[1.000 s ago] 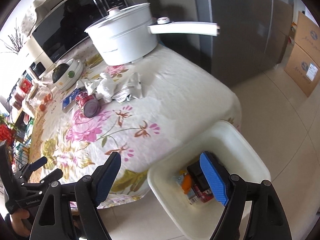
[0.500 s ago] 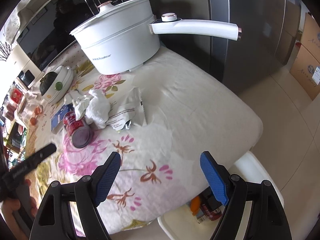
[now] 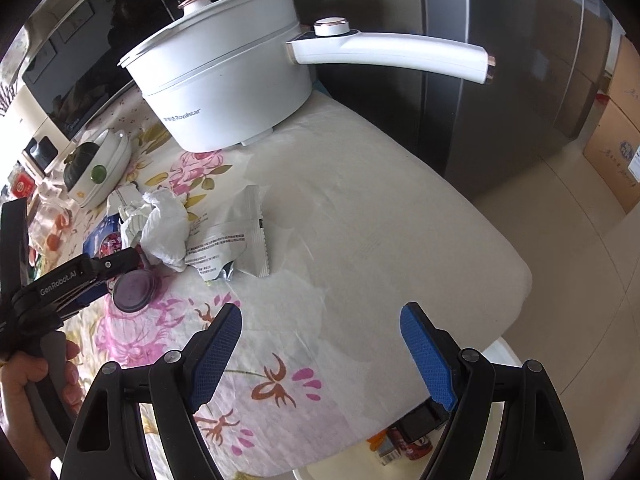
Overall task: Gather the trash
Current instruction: 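Reach the left tool to the red cartoon can and close on it, then grasp the crumpled white tissue with the right tool while the left tool holds the can, then carry the red can and white tissue over the white bin and open both tools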
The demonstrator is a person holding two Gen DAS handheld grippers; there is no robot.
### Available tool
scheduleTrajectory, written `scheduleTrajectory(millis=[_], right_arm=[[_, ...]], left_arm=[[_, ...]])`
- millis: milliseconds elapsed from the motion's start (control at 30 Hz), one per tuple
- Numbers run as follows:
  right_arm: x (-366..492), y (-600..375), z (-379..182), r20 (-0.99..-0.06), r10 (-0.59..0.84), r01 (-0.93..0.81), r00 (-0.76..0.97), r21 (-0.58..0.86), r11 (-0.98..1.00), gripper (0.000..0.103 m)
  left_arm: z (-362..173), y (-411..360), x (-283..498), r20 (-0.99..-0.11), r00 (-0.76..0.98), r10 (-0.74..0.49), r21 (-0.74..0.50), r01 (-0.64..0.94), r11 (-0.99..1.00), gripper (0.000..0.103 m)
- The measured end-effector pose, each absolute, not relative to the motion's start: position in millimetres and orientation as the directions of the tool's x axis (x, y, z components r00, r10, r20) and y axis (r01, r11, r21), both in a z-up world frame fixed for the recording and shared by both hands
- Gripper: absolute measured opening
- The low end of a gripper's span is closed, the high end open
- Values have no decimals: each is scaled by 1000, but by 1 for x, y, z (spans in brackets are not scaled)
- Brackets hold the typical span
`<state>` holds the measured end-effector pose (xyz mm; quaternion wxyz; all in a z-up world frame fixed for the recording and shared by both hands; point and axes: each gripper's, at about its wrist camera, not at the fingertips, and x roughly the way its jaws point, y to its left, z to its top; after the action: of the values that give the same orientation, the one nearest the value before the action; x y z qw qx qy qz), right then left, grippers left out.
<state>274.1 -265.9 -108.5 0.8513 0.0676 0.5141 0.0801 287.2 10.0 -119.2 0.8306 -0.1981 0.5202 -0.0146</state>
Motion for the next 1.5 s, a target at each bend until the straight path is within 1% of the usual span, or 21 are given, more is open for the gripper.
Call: scheduleTrajectory(millis=[133, 300, 400, 500, 567, 667, 767, 800, 867, 900, 933, 1000, 1067, 1100, 1167, 1300, 1500], right_arm=[[279, -253, -109, -857, 227, -85, 463, 212, 974, 83], [287, -229, -108, -848, 263, -122, 460, 233, 965, 83], [294, -209, -110, -842, 292, -150, 454, 251, 956, 83], [302, -185, -112, -832, 319, -198, 453, 255, 947, 83], [309, -167, -116, -828, 334, -226, 451, 256, 940, 83], [316, -150, -121, -825, 337, -241, 454, 251, 937, 81], [324, -138, -128, -817, 358, -250, 452, 269, 930, 72], [327, -137, -130, -813, 373, -251, 447, 286, 925, 68], [331, -132, -134, -808, 398, -255, 435, 313, 915, 54], [332, -131, -135, -808, 405, -261, 428, 318, 911, 39], [331, -130, -135, -808, 405, -265, 427, 316, 911, 30], [326, -130, -133, -808, 400, -271, 433, 307, 912, 27], [318, -132, -126, -806, 402, -284, 434, 301, 910, 20], [314, -134, -122, -805, 401, -293, 436, 294, 910, 14], [303, -140, -112, -800, 403, -309, 444, 285, 907, 14], [280, -154, -92, -786, 422, -342, 452, 285, 896, 13], [251, -174, -75, -790, 407, -346, 458, 263, 901, 13]], left_arm=[[-118, 23, 273, -860, 439, -259, -343, -123, 931, 81], [-114, 52, 248, -883, 402, -241, -294, -73, 953, 80], [-118, 69, 234, -892, 395, -219, -266, -66, 962, 80], [-123, 87, 223, -886, 398, -239, -293, -79, 953, 80], [-121, 93, 220, -888, 403, -221, -276, -82, 958, 80], [-121, 98, 215, -889, 409, -207, -258, -75, 963, 80], [-123, 104, 213, -878, 418, -234, -297, -92, 950, 80], [-123, 106, 213, -875, 420, -240, -308, -103, 946, 80], [-125, 108, 214, -868, 425, -258, -337, -121, 934, 80], [-125, 110, 212, -863, 429, -267, -351, -130, 927, 80], [-126, 111, 213, -857, 434, -276, -367, -139, 920, 80], [-127, 114, 213, -843, 450, -296, -401, -158, 902, 80], [-130, 116, 214, -825, 466, -320, -441, -177, 880, 80], [-131, 119, 212, -817, 474, -329, -458, -186, 869, 80], [-131, 119, 209, -809, 484, -334, -472, -195, 860, 80], [-124, 112, 198, -817, 474, -328, -452, -175, 875, 79], [-98, 97, 175, -819, 481, -314, -418, -123, 900, 78]])
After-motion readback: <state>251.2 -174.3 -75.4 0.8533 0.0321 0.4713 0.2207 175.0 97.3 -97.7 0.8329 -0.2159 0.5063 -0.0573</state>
